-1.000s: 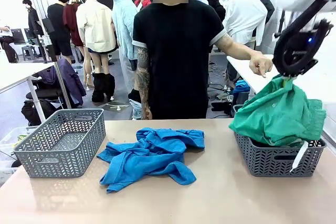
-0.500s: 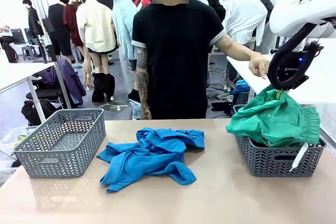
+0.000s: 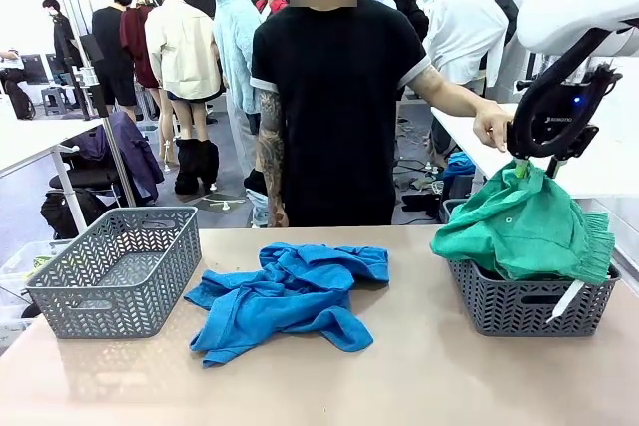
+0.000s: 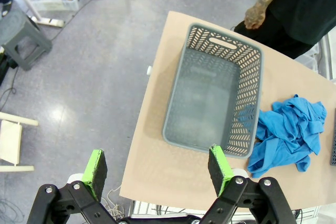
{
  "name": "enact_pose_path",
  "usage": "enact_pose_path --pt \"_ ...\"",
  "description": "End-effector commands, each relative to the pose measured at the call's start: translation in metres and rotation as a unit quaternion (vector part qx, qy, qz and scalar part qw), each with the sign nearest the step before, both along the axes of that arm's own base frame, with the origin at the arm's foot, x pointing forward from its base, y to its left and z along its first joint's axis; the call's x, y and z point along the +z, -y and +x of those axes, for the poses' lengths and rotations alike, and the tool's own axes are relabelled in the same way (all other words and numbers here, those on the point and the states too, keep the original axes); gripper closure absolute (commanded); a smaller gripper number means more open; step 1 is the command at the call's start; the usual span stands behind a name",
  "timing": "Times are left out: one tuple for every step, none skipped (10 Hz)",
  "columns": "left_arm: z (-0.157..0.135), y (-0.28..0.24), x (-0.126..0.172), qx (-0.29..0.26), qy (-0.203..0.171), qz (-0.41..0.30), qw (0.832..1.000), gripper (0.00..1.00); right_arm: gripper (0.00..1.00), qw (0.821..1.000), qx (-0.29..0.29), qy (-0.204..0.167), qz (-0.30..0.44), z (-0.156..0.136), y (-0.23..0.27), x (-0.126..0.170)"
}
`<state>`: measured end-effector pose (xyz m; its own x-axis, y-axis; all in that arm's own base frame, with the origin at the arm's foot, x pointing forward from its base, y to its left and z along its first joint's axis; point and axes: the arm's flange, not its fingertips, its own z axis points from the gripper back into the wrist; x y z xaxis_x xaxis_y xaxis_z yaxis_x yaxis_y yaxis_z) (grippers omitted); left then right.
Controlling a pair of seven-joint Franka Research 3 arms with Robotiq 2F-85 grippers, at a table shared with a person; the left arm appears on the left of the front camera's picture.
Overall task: Sort the tops and bottoms.
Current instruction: Sort the clothes according to human instructions.
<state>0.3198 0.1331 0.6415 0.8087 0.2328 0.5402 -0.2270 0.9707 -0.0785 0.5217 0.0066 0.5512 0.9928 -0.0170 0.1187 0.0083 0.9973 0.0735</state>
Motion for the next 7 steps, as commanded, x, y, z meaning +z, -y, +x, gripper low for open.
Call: enact_pose_path --pt "0.0 -0.001 0.001 -0.004 0.002 -0.003 1.0 0.0 0.0 1.0 -0.008 0.006 -0.016 -0.012 -0.005 0.014" --pt "0.0 -0.001 0.001 -0.004 0.002 -0.003 1.0 0.0 0.0 1.0 -0.009 0.012 -0.025 -0.02 -0.006 0.028" --pt "0.0 -0.001 0.001 -0.004 0.002 -0.003 1.0 0.0 0.0 0.999 -0.011 0.019 -0.028 -0.029 -0.007 0.043" --pt "0.0 -0.001 0.001 -0.004 0.002 -0.003 1.0 0.0 0.0 0.999 -0.02 0.03 -0.04 -0.04 -0.006 0.067" --pt "0.0 -0.001 0.001 -0.004 0.002 -0.003 1.0 0.0 0.0 0.998 -0.01 0.049 -0.037 -0.054 -0.005 0.095" --pt "0.0 -0.001 0.001 -0.004 0.002 -0.003 1.0 0.0 0.0 0.997 -0.002 0.065 -0.041 -0.07 -0.009 0.128" --pt "0.0 -0.001 0.001 -0.004 0.002 -0.003 1.0 0.0 0.0 0.996 0.012 0.07 -0.047 -0.077 -0.013 0.149"
